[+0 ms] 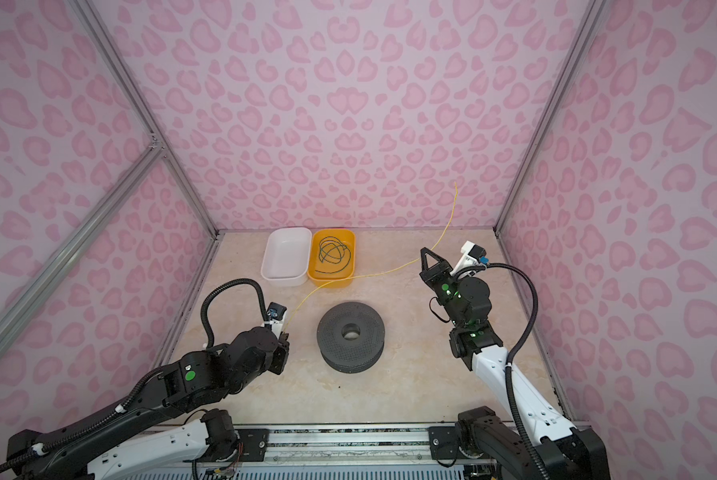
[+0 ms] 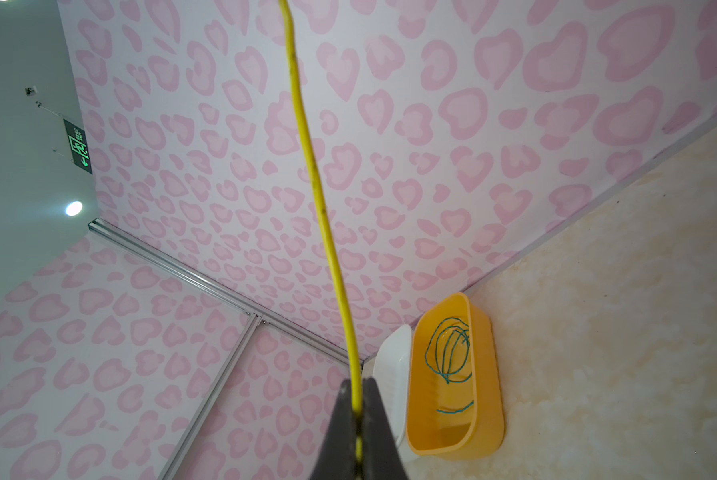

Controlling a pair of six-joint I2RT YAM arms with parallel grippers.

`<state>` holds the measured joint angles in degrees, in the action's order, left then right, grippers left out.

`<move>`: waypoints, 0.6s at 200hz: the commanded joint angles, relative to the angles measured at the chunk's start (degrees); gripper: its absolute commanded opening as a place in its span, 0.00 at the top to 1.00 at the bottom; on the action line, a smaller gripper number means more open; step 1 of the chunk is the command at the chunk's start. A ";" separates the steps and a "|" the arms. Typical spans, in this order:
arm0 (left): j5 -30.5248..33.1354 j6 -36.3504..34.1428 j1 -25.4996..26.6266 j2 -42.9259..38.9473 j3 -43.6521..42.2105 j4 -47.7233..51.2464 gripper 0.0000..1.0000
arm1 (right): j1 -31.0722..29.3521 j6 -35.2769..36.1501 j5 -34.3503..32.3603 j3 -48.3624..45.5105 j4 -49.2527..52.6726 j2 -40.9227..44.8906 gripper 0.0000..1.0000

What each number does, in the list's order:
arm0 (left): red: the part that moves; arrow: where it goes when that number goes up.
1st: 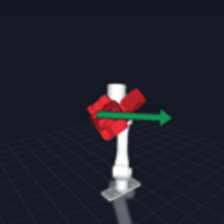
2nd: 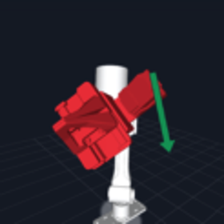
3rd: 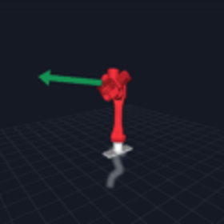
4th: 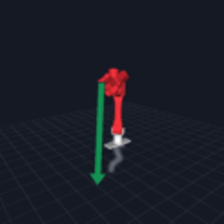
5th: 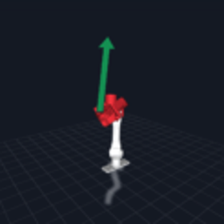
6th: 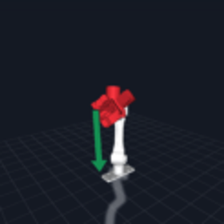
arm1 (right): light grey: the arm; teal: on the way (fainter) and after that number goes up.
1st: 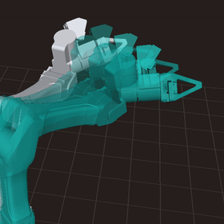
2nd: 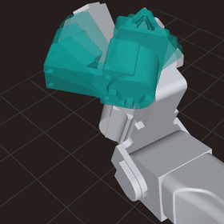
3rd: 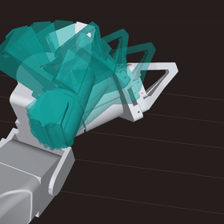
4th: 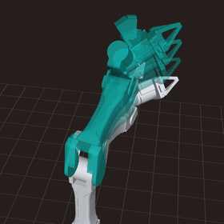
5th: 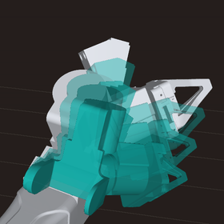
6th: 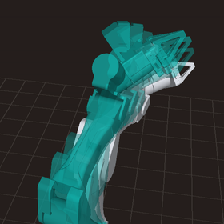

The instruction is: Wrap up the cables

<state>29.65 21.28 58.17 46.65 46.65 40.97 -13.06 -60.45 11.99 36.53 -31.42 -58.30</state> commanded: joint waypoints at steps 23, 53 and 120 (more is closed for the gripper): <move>-3.63 -6.49 -0.12 6.12 4.44 -0.07 0.96 | 3.94 -0.28 1.54 0.28 1.44 -0.44 1.00; -4.04 -9.70 -0.08 13.27 6.85 -0.06 0.96 | 10.54 -1.15 2.94 1.52 1.91 -1.26 1.00; -9.92 -11.29 -0.08 16.13 4.50 -2.78 0.96 | 25.22 -6.37 9.81 9.65 -1.67 -11.24 1.00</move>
<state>20.71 10.63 58.24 62.06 51.77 31.48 9.61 -64.49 25.34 44.36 -27.66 -66.85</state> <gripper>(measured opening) 0.056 0.049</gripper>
